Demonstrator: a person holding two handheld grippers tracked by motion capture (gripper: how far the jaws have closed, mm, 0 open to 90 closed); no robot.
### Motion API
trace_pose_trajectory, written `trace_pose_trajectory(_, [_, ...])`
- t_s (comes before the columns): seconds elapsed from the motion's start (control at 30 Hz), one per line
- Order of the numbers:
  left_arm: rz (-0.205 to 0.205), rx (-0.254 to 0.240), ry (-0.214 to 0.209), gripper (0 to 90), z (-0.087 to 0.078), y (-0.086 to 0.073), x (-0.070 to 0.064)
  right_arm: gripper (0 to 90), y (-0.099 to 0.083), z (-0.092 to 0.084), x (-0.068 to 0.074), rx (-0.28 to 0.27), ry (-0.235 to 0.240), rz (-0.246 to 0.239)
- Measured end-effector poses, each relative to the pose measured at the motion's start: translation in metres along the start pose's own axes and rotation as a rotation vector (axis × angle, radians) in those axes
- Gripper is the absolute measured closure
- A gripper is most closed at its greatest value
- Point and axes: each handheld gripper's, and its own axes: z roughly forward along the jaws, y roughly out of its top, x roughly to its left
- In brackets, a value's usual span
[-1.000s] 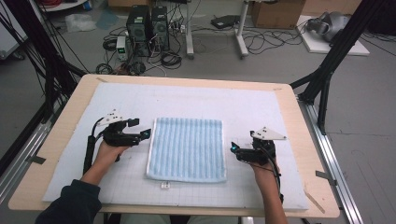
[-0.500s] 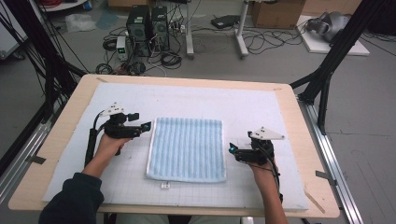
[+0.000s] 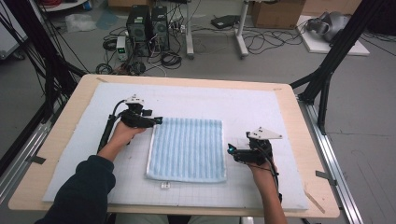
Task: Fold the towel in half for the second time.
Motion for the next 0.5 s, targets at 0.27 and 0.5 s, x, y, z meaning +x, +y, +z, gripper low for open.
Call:
trace_pose_trajectory(0.27, [0.042, 0.081, 0.050, 44.3, 0.015, -0.007, 0.001, 11.3, 0.000, 0.000, 0.000, 0.006, 0.000, 0.003])
trace_pose_trajectory(0.5, [0.105, 0.088, 0.036, 65.0, 0.017, -0.007, -0.005, 11.3, 0.000, 0.002, 0.000, 0.012, 0.003, 0.003])
